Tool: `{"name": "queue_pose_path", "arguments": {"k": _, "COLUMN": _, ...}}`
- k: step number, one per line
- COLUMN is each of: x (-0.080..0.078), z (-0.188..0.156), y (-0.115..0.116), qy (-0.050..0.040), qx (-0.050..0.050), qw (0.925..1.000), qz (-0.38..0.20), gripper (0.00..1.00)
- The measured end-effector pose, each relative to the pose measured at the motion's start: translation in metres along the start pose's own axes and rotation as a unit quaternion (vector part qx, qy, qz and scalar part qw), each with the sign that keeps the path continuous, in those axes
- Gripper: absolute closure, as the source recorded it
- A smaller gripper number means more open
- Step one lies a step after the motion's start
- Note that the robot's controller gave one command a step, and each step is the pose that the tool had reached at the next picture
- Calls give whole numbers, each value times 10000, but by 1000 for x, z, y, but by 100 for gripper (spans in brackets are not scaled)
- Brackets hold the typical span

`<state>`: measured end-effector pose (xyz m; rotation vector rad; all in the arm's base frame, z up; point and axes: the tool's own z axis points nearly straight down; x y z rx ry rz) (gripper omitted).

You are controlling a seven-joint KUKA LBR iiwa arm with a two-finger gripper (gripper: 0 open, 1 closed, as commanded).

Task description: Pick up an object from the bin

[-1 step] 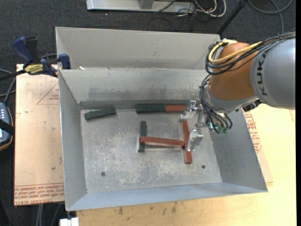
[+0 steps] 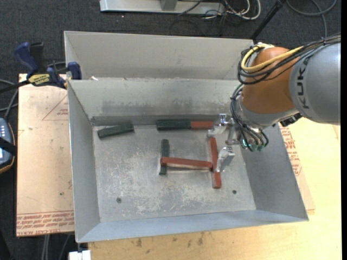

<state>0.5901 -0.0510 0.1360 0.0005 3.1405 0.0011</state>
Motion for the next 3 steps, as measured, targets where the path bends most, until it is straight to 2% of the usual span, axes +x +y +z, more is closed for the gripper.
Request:
{"name": "queue_pose_path", "arguments": {"k": 1, "x": 10, "z": 58, "y": 2, "qy": -59, "qx": -4, "qw": 9973, "qz": 736, "gripper": 100}}
{"name": "queue_pose_path", "arguments": {"k": 2, "x": 10, "z": 58, "y": 2, "qy": -60, "qx": -4, "qw": 9973, "qz": 735, "gripper": 100}}
{"name": "queue_pose_path", "arguments": {"k": 3, "x": 14, "z": -118, "y": 17, "qy": -51, "qx": 2, "qw": 9990, "qz": 442, "gripper": 100}}
